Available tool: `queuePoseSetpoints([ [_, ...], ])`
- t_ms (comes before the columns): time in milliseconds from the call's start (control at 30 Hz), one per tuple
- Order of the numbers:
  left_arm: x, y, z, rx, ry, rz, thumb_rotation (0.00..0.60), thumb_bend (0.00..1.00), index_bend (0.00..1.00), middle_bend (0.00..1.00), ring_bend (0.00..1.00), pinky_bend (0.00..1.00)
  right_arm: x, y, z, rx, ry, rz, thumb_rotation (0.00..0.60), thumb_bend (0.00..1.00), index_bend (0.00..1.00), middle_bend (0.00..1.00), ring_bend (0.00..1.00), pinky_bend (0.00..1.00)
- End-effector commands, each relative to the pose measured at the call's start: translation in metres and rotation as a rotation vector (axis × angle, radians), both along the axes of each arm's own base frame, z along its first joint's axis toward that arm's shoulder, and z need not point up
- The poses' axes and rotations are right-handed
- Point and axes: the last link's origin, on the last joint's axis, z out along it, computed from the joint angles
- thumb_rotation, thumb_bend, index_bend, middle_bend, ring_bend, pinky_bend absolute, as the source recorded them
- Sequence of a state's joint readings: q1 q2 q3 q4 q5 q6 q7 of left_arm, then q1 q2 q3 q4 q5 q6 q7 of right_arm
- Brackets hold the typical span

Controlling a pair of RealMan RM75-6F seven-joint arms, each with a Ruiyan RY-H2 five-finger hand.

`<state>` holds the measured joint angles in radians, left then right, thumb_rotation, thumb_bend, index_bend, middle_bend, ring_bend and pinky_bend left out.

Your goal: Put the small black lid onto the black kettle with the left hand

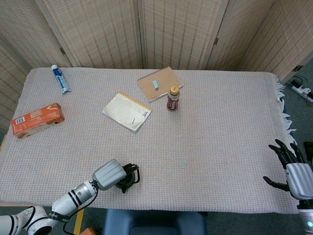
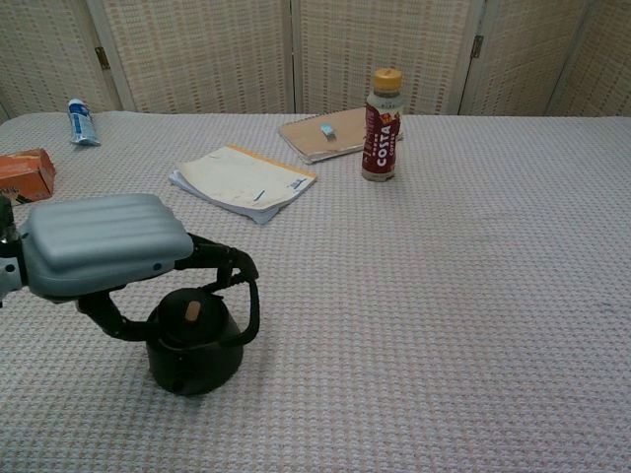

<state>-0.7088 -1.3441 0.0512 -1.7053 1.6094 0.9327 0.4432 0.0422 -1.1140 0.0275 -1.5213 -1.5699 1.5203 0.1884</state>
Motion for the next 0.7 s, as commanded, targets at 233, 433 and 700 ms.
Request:
queuePoseSetpoints([
  [233,0.001,-0.008,0.012,0.022,-0.020,0.009,0.600,0.23,0.10,0.22,0.81,0.90,0.000,0.001,0.000,-0.002,-0.001,0.002,0.600,0.00,0.14,0.09,0.20,0.00],
  [433,-0.003,-0.017,0.021,0.013,-0.032,0.022,0.600,0.23,0.11,0.22,0.82,0.90,0.001,0.001,0.000,-0.001,0.000,0.002,0.600,0.00,0.14,0.09,0.20,0.00],
  [700,-0.012,-0.008,0.042,0.093,-0.120,0.105,0.600,0.23,0.15,0.23,0.74,0.89,0.000,0.001,0.001,0.001,0.003,0.002,0.600,0.00,0.14,0.09,0.20,0.00],
])
